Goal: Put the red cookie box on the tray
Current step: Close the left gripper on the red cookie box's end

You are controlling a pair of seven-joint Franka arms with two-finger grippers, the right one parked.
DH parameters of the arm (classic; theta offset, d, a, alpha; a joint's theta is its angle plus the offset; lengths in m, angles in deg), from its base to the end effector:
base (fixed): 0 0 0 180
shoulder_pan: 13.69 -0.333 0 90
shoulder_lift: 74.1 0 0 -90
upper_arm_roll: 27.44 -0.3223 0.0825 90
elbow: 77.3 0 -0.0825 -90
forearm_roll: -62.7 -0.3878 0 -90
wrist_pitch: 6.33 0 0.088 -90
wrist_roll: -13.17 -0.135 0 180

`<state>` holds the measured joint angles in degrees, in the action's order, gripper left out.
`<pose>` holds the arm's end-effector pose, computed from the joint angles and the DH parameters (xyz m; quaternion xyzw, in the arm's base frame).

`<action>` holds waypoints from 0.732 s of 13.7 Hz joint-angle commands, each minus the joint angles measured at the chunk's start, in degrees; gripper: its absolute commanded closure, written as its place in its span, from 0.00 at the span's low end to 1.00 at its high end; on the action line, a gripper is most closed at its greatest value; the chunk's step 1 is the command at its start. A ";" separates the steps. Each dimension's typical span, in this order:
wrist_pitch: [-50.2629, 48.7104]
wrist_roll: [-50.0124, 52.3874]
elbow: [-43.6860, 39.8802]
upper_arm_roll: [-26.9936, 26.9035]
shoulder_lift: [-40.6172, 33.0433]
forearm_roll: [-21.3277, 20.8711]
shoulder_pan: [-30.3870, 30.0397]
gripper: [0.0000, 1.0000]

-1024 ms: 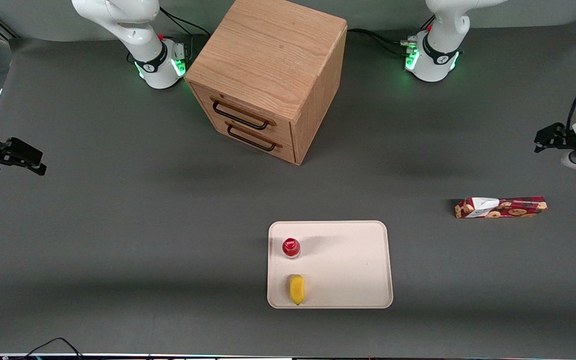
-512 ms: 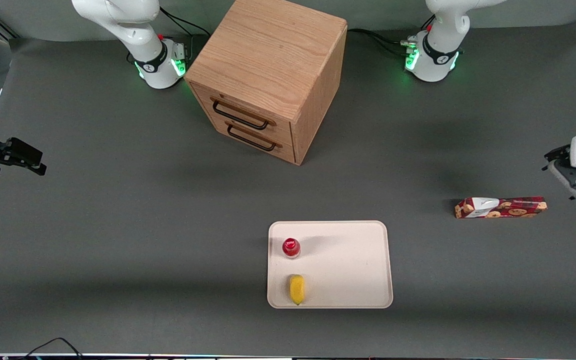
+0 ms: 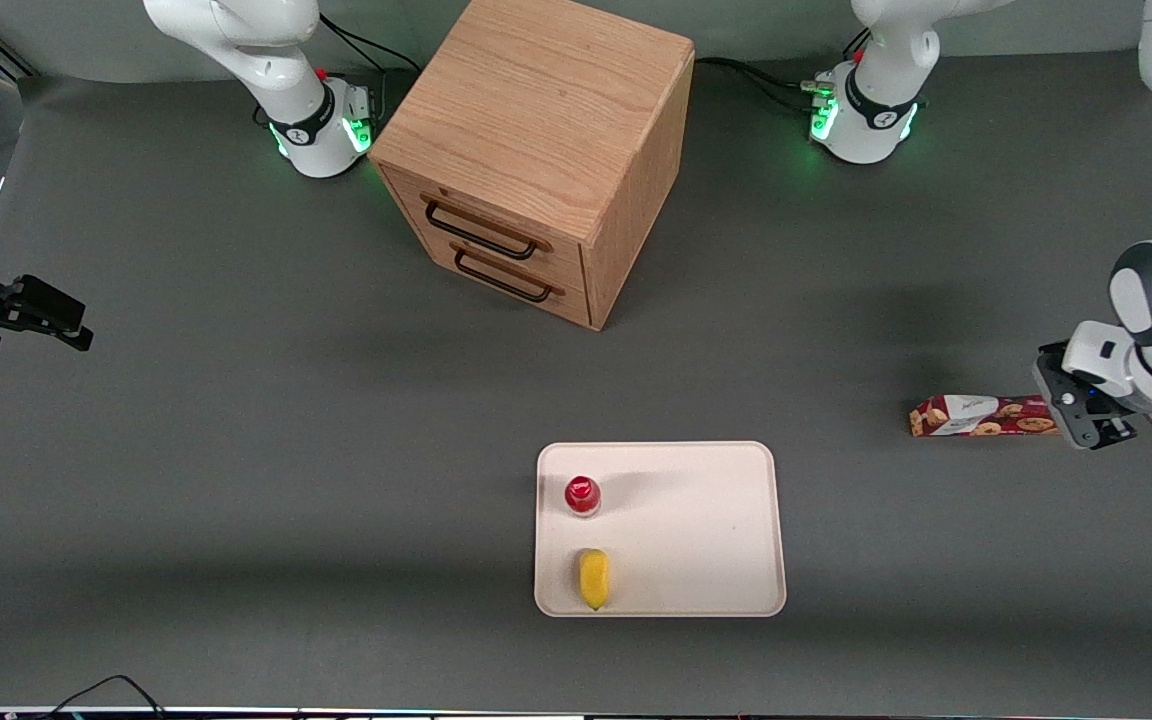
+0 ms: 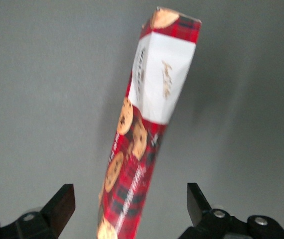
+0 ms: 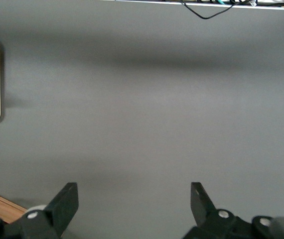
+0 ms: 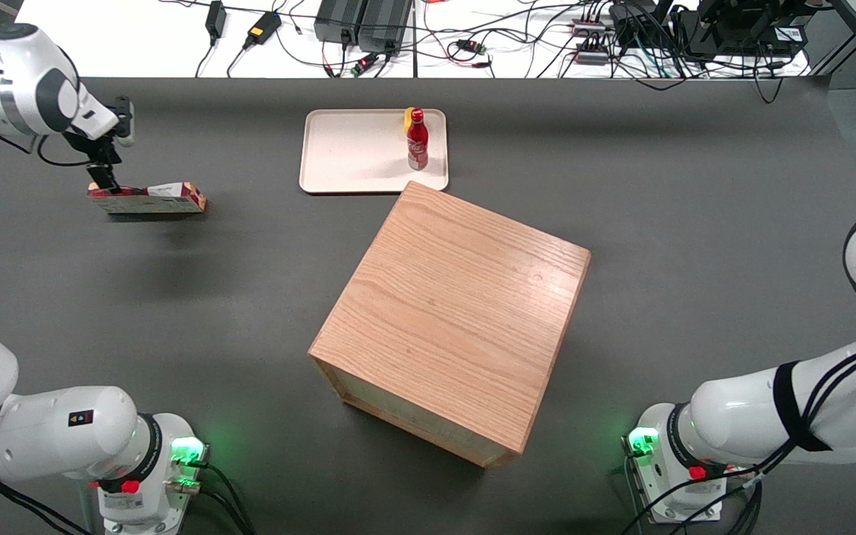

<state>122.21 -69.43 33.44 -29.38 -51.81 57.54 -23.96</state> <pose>0.6009 0.1341 0.2545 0.7980 -0.6000 -0.0564 0.0014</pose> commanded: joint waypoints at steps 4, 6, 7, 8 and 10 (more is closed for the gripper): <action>7.77 -1.69 3.33 0.36 2.59 1.56 0.43 0.00; 7.69 -1.69 3.69 0.36 2.85 1.56 0.34 0.15; 7.60 -1.69 3.95 0.36 2.94 1.65 0.34 0.38; 7.43 -1.69 4.04 0.36 3.03 1.65 0.34 0.64; 6.81 -1.60 4.04 0.27 3.03 2.35 0.34 1.00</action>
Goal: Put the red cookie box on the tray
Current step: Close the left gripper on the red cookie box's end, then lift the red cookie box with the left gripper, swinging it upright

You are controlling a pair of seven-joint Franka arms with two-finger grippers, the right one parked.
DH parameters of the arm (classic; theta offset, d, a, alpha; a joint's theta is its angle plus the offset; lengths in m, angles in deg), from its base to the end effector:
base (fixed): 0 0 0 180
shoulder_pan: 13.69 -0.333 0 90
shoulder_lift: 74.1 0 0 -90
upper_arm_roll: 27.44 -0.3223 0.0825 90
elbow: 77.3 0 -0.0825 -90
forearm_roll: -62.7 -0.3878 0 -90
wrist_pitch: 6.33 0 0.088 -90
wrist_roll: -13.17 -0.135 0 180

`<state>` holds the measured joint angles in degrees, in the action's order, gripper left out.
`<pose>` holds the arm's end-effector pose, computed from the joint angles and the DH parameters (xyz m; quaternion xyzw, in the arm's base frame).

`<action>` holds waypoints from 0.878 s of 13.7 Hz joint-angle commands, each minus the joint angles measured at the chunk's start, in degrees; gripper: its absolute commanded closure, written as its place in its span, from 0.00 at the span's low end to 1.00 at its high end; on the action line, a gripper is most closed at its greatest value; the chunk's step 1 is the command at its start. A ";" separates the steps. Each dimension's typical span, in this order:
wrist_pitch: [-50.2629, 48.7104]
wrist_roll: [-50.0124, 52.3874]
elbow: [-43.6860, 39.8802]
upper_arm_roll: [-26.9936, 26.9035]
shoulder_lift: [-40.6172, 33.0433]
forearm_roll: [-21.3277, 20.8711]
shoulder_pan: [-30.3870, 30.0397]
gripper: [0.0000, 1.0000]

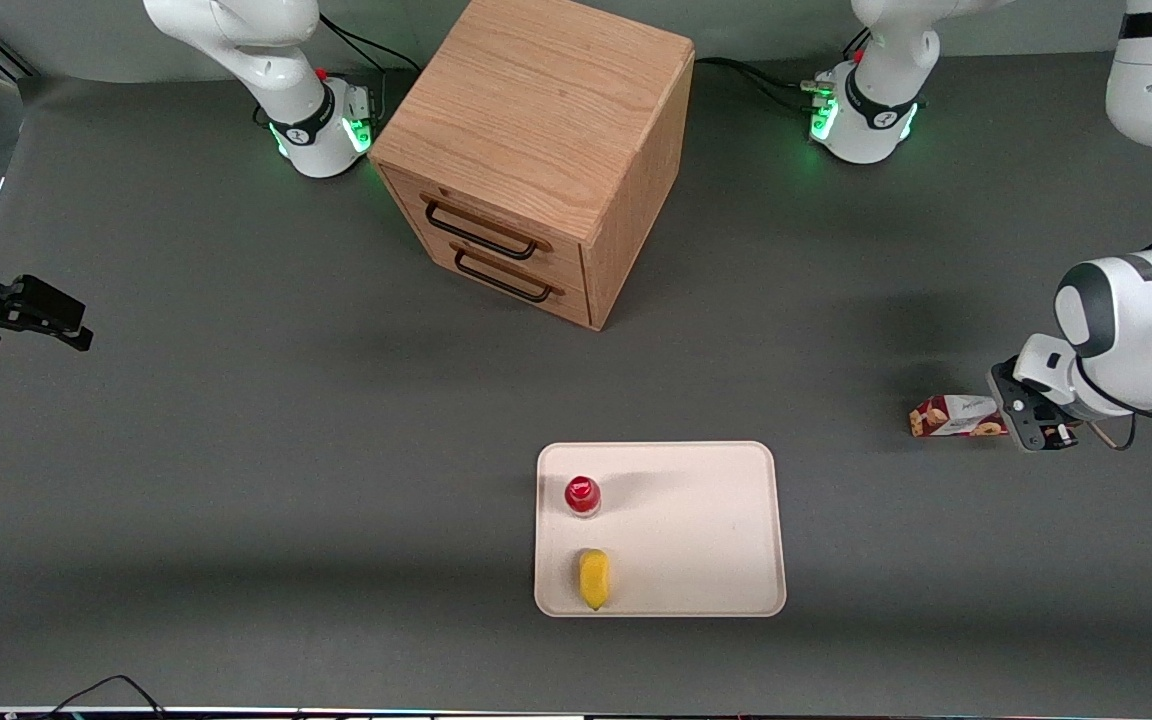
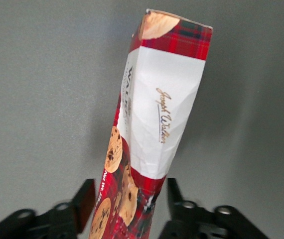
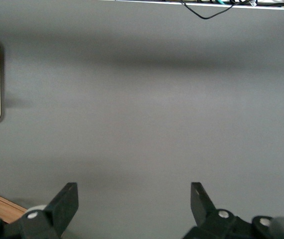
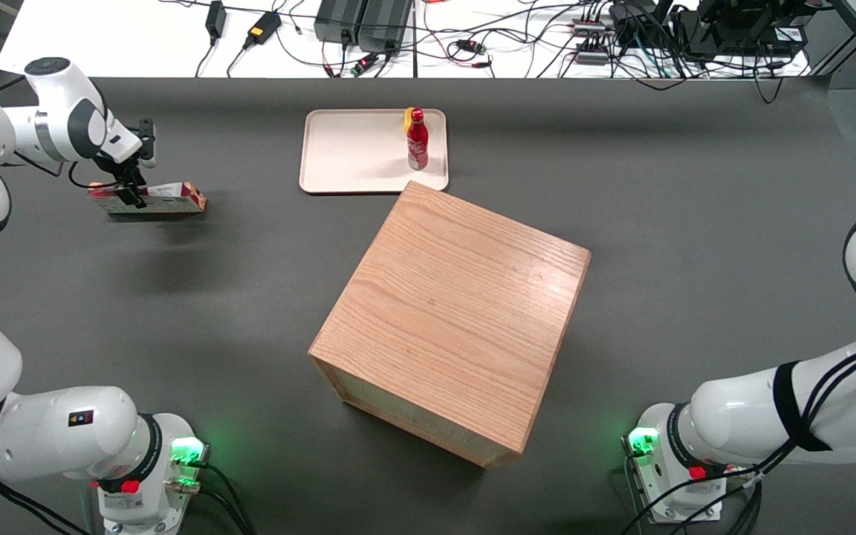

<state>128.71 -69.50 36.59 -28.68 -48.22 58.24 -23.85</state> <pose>0.5926 0.1220 0.2025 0.7941 -0.6056 -0.0509 0.0090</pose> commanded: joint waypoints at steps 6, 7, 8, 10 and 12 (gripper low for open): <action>-0.39 -0.31 -0.25 -0.35 -1.87 4.27 0.23 1.00; -2.57 0.74 -1.47 -0.35 -2.66 5.59 0.23 1.00; -6.33 3.19 -3.57 -0.35 -3.37 6.73 0.23 1.00; -12.32 10.29 -7.44 -0.17 -5.12 7.97 0.41 1.00; -17.86 19.69 -12.35 0.88 -6.18 8.94 1.81 1.00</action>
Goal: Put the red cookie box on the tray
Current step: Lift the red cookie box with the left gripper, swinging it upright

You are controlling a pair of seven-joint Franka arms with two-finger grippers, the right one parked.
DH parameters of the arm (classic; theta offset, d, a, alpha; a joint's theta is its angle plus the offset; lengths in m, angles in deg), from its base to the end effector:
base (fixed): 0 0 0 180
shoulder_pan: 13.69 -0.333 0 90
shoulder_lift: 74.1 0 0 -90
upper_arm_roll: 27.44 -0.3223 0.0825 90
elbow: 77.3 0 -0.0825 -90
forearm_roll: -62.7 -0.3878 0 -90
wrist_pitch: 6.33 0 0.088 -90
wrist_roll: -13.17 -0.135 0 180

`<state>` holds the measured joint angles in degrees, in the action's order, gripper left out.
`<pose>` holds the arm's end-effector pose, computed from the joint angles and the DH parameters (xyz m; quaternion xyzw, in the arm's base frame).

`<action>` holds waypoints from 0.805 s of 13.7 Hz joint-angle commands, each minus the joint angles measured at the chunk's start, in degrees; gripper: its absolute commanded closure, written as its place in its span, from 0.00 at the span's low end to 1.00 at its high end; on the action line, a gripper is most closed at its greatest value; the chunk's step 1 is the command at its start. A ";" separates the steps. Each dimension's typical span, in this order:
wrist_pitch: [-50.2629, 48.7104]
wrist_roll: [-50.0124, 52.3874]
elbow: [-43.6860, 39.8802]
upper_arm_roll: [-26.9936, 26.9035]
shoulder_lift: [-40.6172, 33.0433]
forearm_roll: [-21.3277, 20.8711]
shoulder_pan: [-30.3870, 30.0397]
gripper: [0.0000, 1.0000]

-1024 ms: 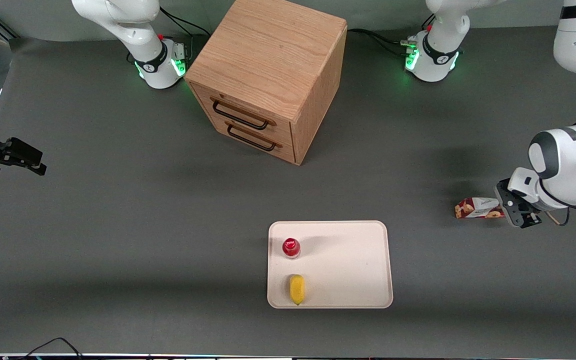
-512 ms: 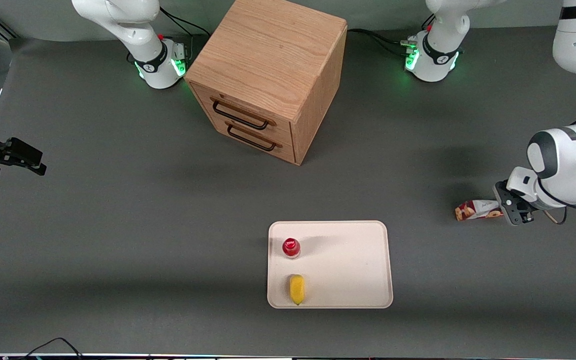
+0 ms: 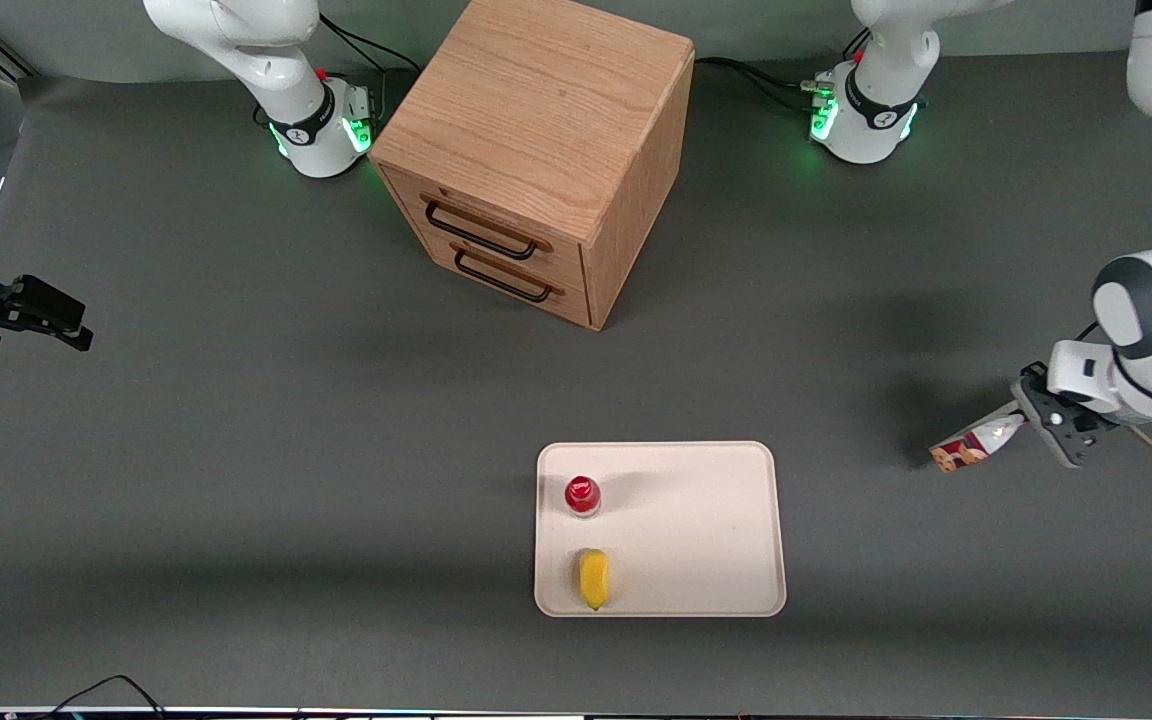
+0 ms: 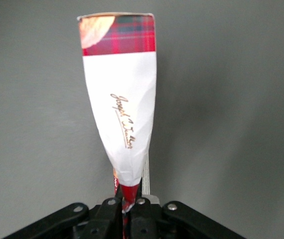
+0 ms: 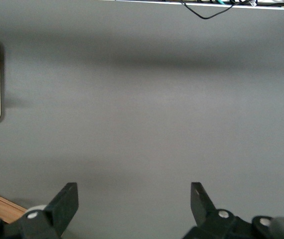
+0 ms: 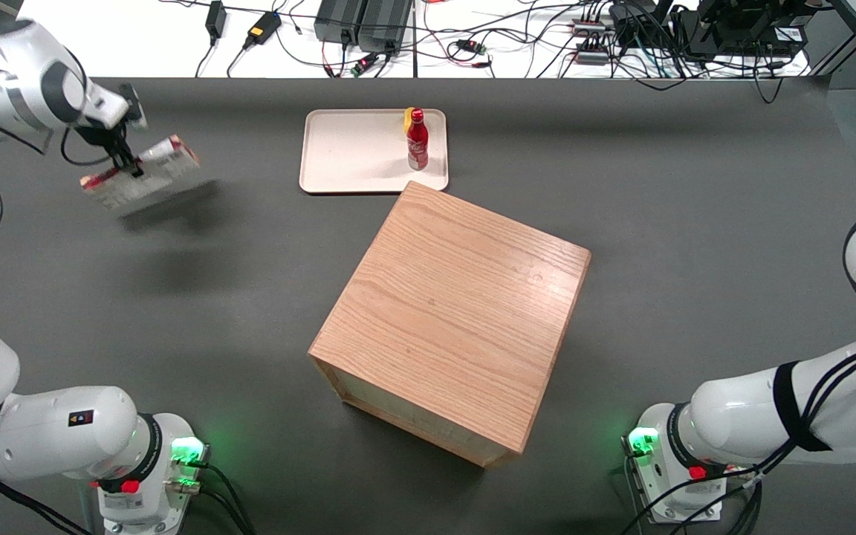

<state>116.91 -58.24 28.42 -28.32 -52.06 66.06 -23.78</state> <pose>0.6209 0.1160 0.2871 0.8715 -0.4884 -0.0158 0.0417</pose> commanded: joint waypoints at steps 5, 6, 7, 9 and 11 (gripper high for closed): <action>-13.47 40.05 -15.44 3.32 -0.68 0.51 7.71 1.00; -14.43 47.95 -17.28 5.25 0.28 0.07 8.42 1.00; -15.31 55.60 -19.65 6.40 1.34 -0.54 9.64 1.00; -16.02 70.36 -23.69 8.33 5.19 -3.43 12.71 1.00; -14.53 77.44 -26.69 9.75 9.94 -5.11 14.48 1.00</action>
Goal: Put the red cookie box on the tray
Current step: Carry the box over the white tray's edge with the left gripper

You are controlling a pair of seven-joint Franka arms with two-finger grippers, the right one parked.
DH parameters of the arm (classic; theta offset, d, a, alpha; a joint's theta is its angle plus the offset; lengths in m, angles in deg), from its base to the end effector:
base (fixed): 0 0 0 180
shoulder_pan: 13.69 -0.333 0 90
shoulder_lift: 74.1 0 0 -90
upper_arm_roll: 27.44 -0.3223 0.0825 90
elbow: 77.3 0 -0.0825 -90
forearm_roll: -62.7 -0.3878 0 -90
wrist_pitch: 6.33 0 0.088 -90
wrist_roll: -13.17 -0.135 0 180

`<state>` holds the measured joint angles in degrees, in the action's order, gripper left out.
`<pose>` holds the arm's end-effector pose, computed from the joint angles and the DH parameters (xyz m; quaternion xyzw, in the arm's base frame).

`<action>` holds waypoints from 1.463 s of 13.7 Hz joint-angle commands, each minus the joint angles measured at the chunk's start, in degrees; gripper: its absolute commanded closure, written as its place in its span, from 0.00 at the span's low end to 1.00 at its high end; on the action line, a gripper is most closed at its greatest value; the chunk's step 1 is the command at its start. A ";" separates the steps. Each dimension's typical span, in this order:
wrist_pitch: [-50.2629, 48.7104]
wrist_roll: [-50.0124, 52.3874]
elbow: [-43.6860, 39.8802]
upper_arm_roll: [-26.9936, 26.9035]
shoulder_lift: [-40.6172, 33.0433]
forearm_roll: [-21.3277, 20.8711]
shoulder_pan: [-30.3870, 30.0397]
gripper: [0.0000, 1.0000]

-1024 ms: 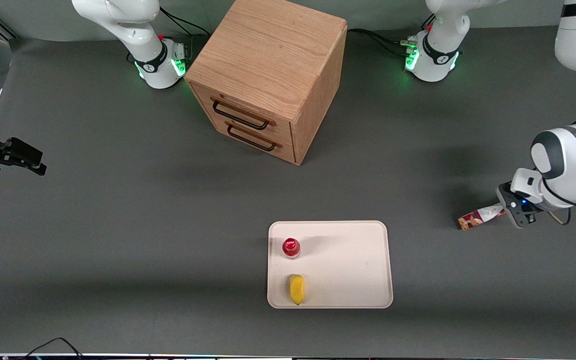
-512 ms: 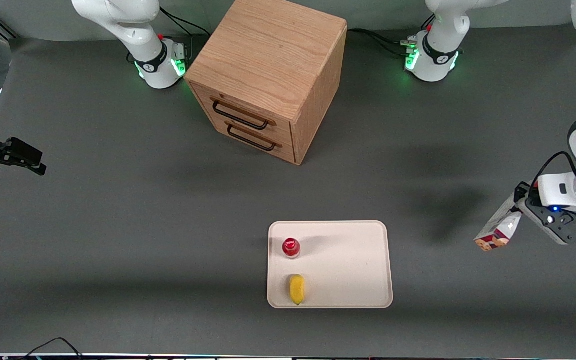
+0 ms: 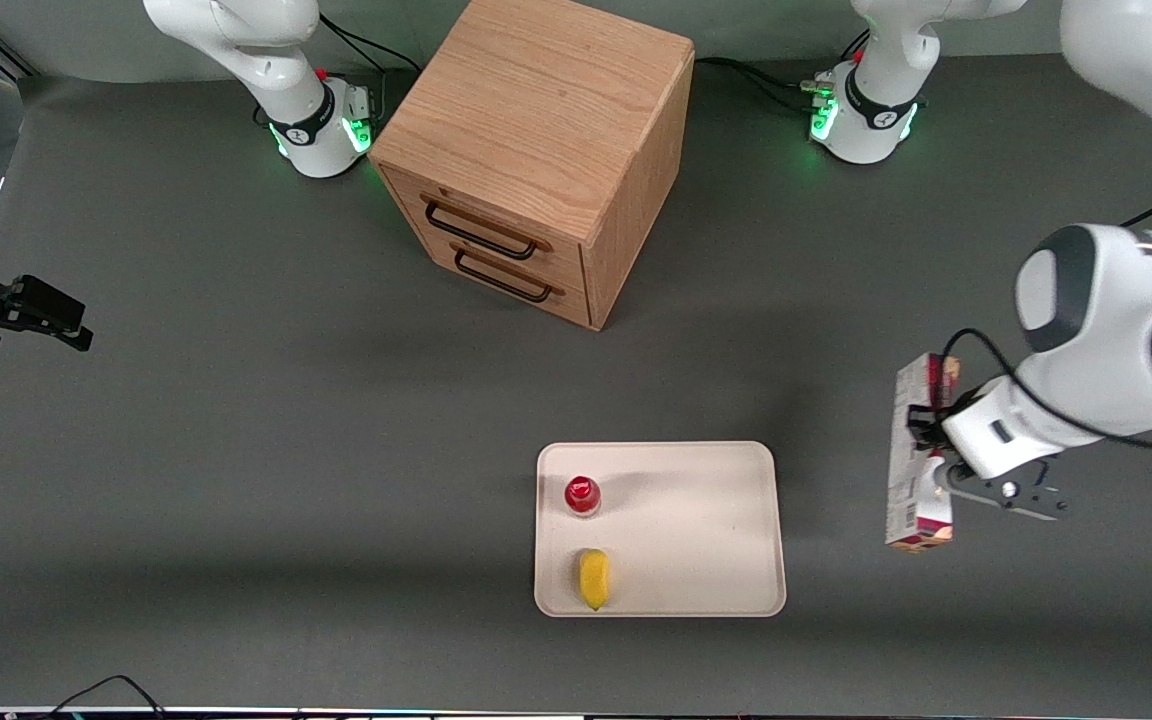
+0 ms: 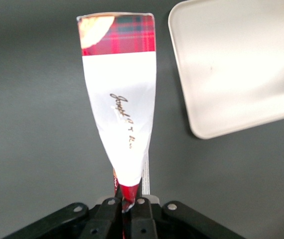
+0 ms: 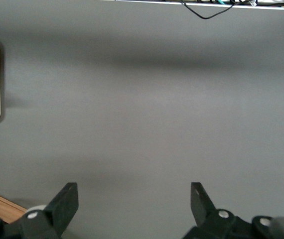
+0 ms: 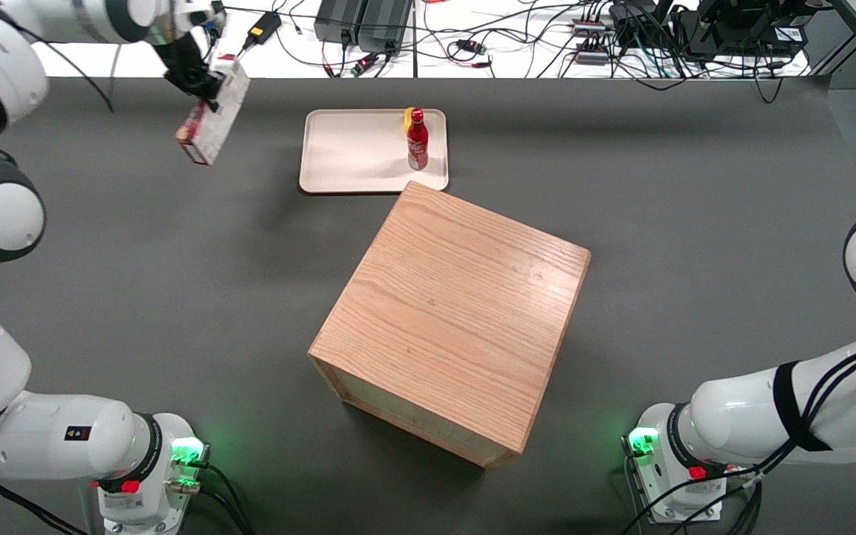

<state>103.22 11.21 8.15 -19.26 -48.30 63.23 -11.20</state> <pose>0.6799 -0.1156 0.3888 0.9941 -0.1017 -0.0153 0.0343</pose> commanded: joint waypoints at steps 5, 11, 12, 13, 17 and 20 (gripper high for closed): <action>10.57 16.63 -10.47 0.70 16.90 -3.78 7.17 1.00; 13.13 22.09 -14.96 0.61 23.33 -3.78 10.60 1.00; 13.22 22.09 -14.96 0.52 23.77 -3.78 10.87 1.00; 13.75 22.18 -14.96 0.52 24.03 -3.78 11.04 1.00; 17.27 19.47 -13.73 0.26 24.39 -5.00 10.96 0.85; 17.36 17.17 -12.67 0.26 23.33 -4.84 10.87 0.00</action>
<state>119.97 29.35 -4.43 -18.29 -24.61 58.94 -0.97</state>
